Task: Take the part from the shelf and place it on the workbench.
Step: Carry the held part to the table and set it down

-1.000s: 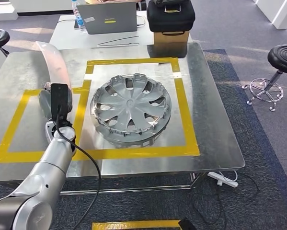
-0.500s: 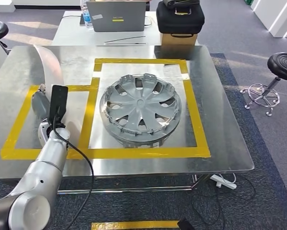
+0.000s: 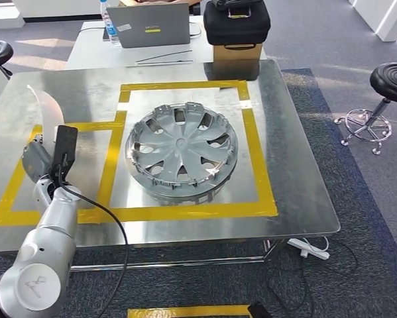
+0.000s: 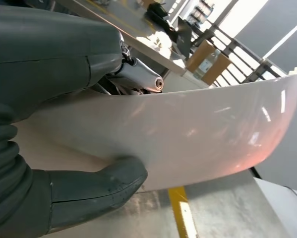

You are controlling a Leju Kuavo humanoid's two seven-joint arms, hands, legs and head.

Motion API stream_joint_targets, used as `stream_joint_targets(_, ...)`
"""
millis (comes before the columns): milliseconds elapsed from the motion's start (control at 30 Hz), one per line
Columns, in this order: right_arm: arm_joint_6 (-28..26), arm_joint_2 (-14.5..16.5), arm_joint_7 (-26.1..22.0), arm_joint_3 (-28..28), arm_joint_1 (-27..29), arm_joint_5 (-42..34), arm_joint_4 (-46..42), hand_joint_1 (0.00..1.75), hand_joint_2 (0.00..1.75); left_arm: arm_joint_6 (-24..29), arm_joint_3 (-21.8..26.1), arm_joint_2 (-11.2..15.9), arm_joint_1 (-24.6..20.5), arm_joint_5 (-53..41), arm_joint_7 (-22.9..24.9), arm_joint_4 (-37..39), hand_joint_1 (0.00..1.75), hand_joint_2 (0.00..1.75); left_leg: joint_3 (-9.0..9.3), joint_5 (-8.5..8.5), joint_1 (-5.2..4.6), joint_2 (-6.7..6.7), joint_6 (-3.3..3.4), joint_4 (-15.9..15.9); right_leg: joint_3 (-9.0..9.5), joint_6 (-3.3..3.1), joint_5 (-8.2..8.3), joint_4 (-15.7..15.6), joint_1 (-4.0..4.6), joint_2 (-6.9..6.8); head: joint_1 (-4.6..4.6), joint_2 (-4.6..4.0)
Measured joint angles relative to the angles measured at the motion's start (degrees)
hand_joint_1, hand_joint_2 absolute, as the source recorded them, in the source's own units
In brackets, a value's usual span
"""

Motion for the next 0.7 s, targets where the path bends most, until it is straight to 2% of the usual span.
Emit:
stream_joint_targets(33,-0.01,0.0,-0.04,-0.01,0.11,-0.03,0.0,0.0,1.75,0.0,0.43,0.18,0.26,-0.91,0.73,0.08,1.75,1.75,-1.65,-1.05,0.02,0.0,-0.11,3.26,0.0,-0.05,-0.01,0.0,0.0,0.02,-0.02,0.0)
stream_joint_targets(67,-0.02,-0.01,-0.09,-0.02,0.24,-0.07,0.0,0.0,1.75,0.0,0.8,0.32,0.53,-1.57,1.19,0.16,1.75,1.75,-2.54,-1.06,0.02,0.0,-0.16,4.82,0.0,-0.07,-0.02,0.01,-0.01,0.04,-0.04,0.0)
stream_joint_targets(100,-0.03,-0.01,-0.12,-0.04,0.37,-0.12,0.0,0.0,1.75,0.0,1.09,0.44,0.73,-2.02,1.42,0.25,1.75,1.75,-2.46,-0.03,0.03,0.01,-0.18,4.34,0.02,-0.05,-0.03,0.02,-0.02,0.05,-0.07,0.0)
stream_joint_targets(133,-0.04,0.0,-0.17,-0.05,0.45,-0.16,0.0,0.0,1.75,0.0,1.33,0.52,0.81,-2.34,1.49,0.33,1.75,1.75,-1.36,1.79,0.05,0.02,-0.18,1.86,0.05,0.04,-0.05,0.04,-0.05,0.05,-0.08,-0.01)
stream_joint_targets(167,-0.06,0.01,-0.23,-0.05,0.45,-0.2,0.0,0.0,1.75,0.0,1.52,0.58,0.76,-2.58,1.49,0.42,1.75,1.75,0.43,3.84,0.12,0.09,-0.21,-1.8,0.06,0.21,-0.08,0.08,-0.03,0.05,-0.1,-0.01)
stream_joint_targets(200,-0.08,0.01,-0.3,-0.06,0.41,-0.24,0.0,0.0,1.75,0.01,1.65,0.61,0.59,-2.78,1.49,0.54,1.75,1.75,2.29,5.19,0.17,0.1,-0.17,-5.61,-0.04,0.46,-0.18,0.29,0.1,0.06,-0.18,-0.01)
stream_joint_targets(267,-0.15,-0.01,-0.41,-0.06,0.29,-0.34,0.0,0.0,1.75,-0.01,1.76,0.66,0.32,-3.02,1.44,0.96,1.75,1.75,4.45,6.1,0.22,0.05,0.39,-9.99,-0.27,1.04,-0.26,0.47,0.39,0.09,-0.21,0.0)
stream_joint_targets(333,-0.25,-0.01,-0.5,-0.06,0.29,-0.5,0.0,0.0,0.87,-0.01,1.72,0.66,0.23,-2.84,1.36,1.68,0.87,1.75,4.56,5.86,0.17,-0.07,1.32,-10.35,-0.35,1.52,-0.24,0.35,0.42,0.1,-0.16,0.0)
stream_joint_targets(400,-0.31,-0.01,-0.56,-0.06,0.33,-0.66,0.0,0.0,0.0,0.0,1.58,0.68,0.03,-2.43,1.27,2.44,0.0,1.75,4.62,5.96,0.25,-0.02,2.04,-10.41,-0.98,2.07,-1.31,1.67,0.31,-0.01,-0.03,-0.01)
stream_joint_targets(433,-0.32,-0.01,-0.59,-0.06,0.34,-0.72,0.0,0.0,0.0,0.0,1.48,0.69,-0.13,-2.24,1.23,2.85,0.0,1.75,4.65,6.03,0.33,0.0,2.37,-10.44,-1.99,2.33,-2.66,3.91,0.28,-0.08,0.05,-0.01)
stream_joint_targets(500,-0.3,-0.01,-0.67,-0.06,0.35,-0.8,0.0,0.0,0.0,-0.02,1.21,0.75,-0.32,-1.97,1.16,3.82,0.0,1.75,4.65,6.03,0.27,0.01,2.73,-10.44,-5.38,2.64,-6.27,11.34,0.27,-0.17,0.25,-0.01)
stream_joint_targets(533,-0.28,-0.01,-0.7,-0.06,0.37,-0.83,0.0,0.0,0.0,-0.02,1.06,0.79,-0.34,-1.79,1.14,4.38,0.0,1.75,4.65,6.02,0.21,0.01,2.79,-10.44,-7.08,2.67,-7.54,14.84,0.27,-0.17,0.25,-0.01)
stream_joint_targets(567,-0.27,-0.01,-0.74,-0.06,0.41,-0.85,0.0,0.0,0.0,-0.02,0.87,0.81,-0.33,-1.56,1.12,4.9,0.0,1.75,4.67,6.01,0.14,0.01,2.81,-10.43,-8.09,2.63,-7.86,16.75,0.28,-0.16,0.27,-0.01)
stream_joint_targets(600,-0.26,-0.01,-0.75,-0.06,0.46,-0.88,0.0,0.0,0.0,-0.02,0.6,0.84,-0.36,-1.25,1.03,5.4,0.0,1.75,4.71,5.99,0.08,-0.01,2.82,-10.42,-8.08,2.51,-7.1,16.5,0.28,-0.16,0.26,-0.01)
stream_joint_targets(633,-0.25,-0.01,-0.75,-0.06,0.49,-0.91,0.0,0.0,0.0,-0.02,0.31,0.86,-0.44,-0.82,0.84,5.84,0.0,1.75,4.78,5.96,0.05,-0.03,2.8,-10.42,-6.88,2.34,-5.38,13.88,0.3,-0.16,0.26,-0.01)
stream_joint_targets(700,-0.25,-0.01,-0.8,-0.06,0.47,-0.98,0.0,0.0,0.0,-0.01,-0.37,0.91,-0.7,0.24,0.21,6.49,0.0,1.75,4.92,5.84,-0.08,-0.08,2.59,-10.39,-2.72,1.97,-1.74,5.7,0.36,-0.16,0.27,-0.01)
